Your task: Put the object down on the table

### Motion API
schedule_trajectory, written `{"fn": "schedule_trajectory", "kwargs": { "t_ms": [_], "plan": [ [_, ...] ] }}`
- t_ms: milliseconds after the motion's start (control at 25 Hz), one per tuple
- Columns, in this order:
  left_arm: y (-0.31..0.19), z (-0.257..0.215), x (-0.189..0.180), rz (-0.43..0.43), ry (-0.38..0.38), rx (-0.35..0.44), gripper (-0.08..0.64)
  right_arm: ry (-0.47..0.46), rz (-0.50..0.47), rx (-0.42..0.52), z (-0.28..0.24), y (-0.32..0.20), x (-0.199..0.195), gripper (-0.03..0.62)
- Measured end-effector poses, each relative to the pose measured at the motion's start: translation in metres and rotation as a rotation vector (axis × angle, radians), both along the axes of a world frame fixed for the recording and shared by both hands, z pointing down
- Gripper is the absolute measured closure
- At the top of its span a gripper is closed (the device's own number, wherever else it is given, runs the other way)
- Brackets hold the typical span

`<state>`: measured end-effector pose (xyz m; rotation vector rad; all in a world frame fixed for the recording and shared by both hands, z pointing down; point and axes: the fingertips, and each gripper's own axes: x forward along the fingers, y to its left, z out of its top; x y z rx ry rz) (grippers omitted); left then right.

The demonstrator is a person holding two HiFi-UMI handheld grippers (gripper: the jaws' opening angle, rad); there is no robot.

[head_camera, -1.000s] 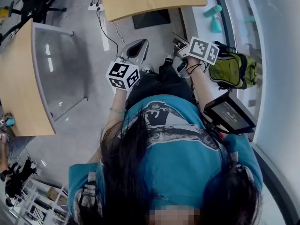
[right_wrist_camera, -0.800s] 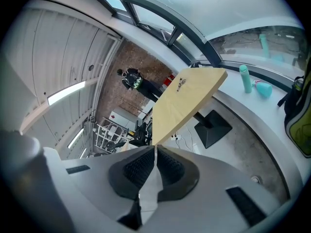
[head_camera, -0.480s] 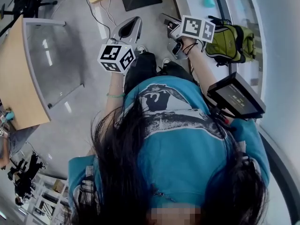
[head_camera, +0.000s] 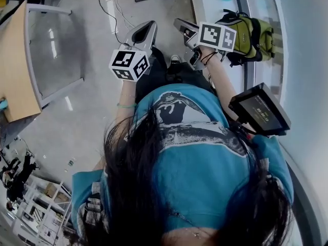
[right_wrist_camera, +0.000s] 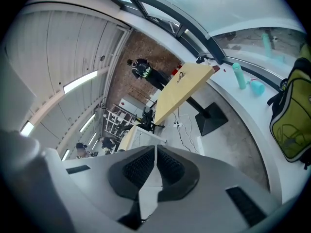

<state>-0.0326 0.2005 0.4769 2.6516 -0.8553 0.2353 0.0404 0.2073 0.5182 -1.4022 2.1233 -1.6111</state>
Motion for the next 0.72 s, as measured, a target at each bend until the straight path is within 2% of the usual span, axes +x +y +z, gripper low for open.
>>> {"fn": "schedule_trajectory", "kwargs": {
  "t_ms": [200,400,720],
  "plan": [
    [0.017,0.003,-0.018,-0.059,0.014,-0.036,0.557,-0.010,-0.032,-0.025,0.003,0.020,-0.009,0.566],
    [0.018,0.004,-0.029,-0.098,0.014,-0.033,0.557,-0.022,-0.051,-0.038,0.007,0.026,-0.013,0.569],
    [0.022,0.005,-0.032,-0.110,0.001,-0.019,0.558,-0.040,-0.071,-0.032,0.009,0.030,-0.016,0.572]
  ]
}}
